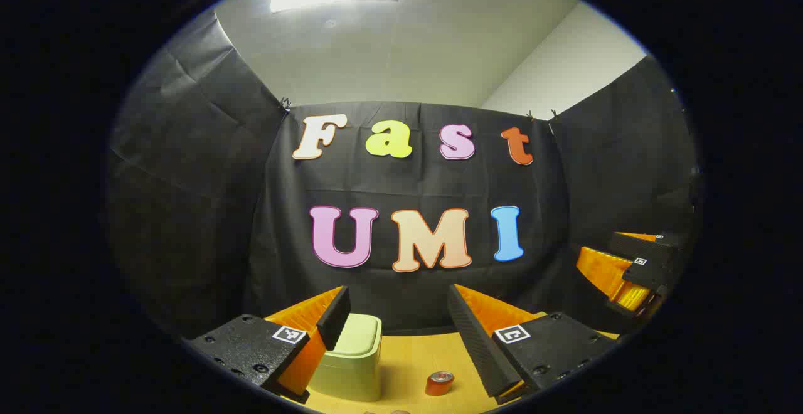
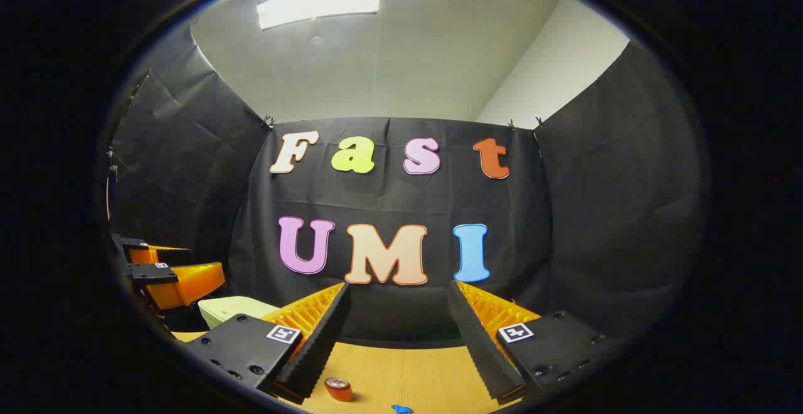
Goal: Press the lid of the desktop garbage bin to open it, pick up the crumpled paper on the desktop and throw it into the bin, then pick up the pop can on the desktop and drop it into the bin, and finally close the garbage bin lid.
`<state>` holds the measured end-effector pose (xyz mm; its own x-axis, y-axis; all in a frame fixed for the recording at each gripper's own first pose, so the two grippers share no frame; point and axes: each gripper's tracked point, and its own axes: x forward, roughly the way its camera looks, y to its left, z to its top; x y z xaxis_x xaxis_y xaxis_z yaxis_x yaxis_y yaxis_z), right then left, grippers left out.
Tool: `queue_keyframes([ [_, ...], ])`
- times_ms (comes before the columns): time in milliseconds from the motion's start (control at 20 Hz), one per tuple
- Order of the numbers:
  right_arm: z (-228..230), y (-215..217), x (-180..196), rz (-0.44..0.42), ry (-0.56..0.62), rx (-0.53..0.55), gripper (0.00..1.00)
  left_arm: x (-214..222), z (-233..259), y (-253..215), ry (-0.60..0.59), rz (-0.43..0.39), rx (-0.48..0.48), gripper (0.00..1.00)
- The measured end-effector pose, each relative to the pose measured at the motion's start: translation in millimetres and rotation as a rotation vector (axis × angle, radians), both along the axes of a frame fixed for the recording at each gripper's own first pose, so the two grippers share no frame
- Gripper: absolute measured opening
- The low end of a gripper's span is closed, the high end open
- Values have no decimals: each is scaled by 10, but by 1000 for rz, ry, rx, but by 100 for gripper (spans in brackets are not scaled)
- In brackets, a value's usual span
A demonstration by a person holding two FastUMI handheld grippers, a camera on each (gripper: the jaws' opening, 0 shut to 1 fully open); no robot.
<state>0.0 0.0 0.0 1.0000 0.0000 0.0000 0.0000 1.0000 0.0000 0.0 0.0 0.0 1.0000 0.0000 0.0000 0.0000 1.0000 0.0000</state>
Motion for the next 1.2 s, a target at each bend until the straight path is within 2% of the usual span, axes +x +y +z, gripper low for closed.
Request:
queue_keyframes([
  [200, -130, -19, 136, 69, 14, -6, 98, 54, -24, 27, 4, 57, -32, 92],
  [350, -217, -53, 236, 114, 19, -9, 98, 112, -87, 61, 26, 85, 15, 92],
  [550, -168, -31, 318, 87, 18, 2, 98, 177, 55, 35, -19, 56, 23, 92],
  [650, -174, 11, 298, 56, 30, -4, 98, 237, -80, -28, 18, 19, 21, 92],
  [750, -176, 148, 292, 60, 28, -2, 98, 276, -70, 2, 5, -6, 28, 92],
  [900, -249, 263, 329, 77, 51, -26, 98, 330, -69, 101, 0, -6, 11, 92],
  [1050, -153, 265, 404, 56, 28, -22, 100, 410, -113, 298, 7, 25, 22, 93],
  [1200, -161, 318, 451, 51, 25, -15, 98, 459, -81, 463, -1, 42, 39, 93],
])
